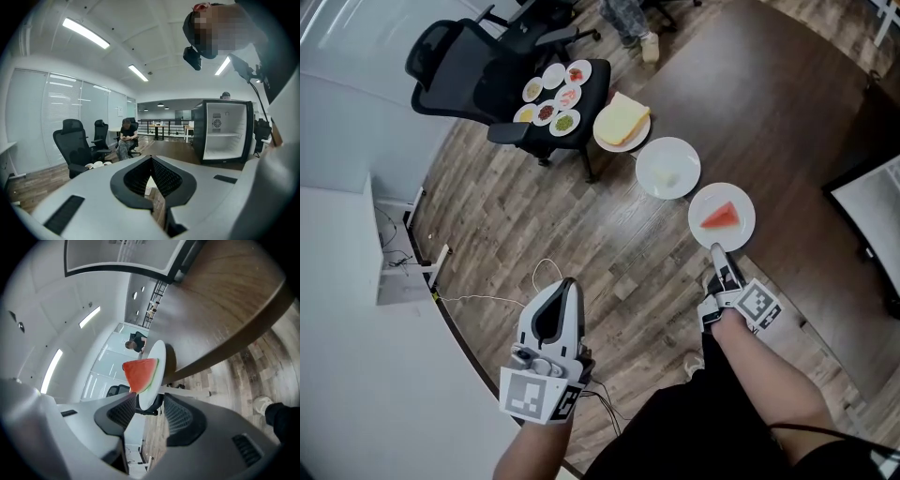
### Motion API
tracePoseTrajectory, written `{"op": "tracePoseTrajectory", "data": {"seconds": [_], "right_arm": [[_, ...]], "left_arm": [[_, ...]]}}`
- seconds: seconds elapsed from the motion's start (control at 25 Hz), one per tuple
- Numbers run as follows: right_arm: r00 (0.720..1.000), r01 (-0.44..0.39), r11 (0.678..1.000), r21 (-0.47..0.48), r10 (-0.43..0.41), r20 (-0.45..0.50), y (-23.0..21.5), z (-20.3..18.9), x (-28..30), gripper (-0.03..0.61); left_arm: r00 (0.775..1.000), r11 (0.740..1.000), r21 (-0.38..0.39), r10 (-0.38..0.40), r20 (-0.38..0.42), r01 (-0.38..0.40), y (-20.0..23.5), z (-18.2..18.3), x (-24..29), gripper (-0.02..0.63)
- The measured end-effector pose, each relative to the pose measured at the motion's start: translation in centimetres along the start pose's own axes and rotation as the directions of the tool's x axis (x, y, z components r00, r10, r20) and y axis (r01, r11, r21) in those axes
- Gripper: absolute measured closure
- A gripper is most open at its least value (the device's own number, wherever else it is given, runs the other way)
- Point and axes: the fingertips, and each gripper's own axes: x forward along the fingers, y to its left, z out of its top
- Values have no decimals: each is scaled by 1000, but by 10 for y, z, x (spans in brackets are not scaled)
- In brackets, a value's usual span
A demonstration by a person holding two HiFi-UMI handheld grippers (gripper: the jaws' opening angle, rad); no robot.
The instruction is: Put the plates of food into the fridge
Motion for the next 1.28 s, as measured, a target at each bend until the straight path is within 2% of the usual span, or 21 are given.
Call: {"op": "tracePoseTrajectory", "data": {"seconds": [0.12, 0.28, 0.52, 0.68, 0.76, 1.16, 1.28], "right_arm": [[998, -65, 997, 51, 64, 13, 6, 3, 12, 411], [1000, -28, 994, 101, 28, -7, -2, 1, 20, 411], [999, -50, 983, 177, 48, 19, -7, 7, 31, 435], [1000, -2, 980, 199, -1, 19, -14, 11, 32, 528], [1000, 16, 978, 210, -19, 14, -15, 12, 31, 531], [1000, -3, 977, 211, 5, -12, -3, 20, 29, 548], [999, -35, 975, 219, 37, -6, 0, 25, 28, 548]], "left_arm": [[1000, 1000, -5, 0, -14, 0, 0, -2, 7, 609], [999, 1000, -2, 0, -36, 0, 2, -3, 17, 609], [998, 1000, -4, -20, -60, 20, -1, -1, 32, 609], [998, 1000, -4, -14, -67, 13, 1, 2, 37, 609], [998, 1000, -4, -8, -65, 8, 3, 5, 39, 609], [999, 1000, 2, 10, -51, -10, 6, 21, 44, 609], [999, 1000, 14, 13, -42, -13, 6, 29, 41, 609]]}}
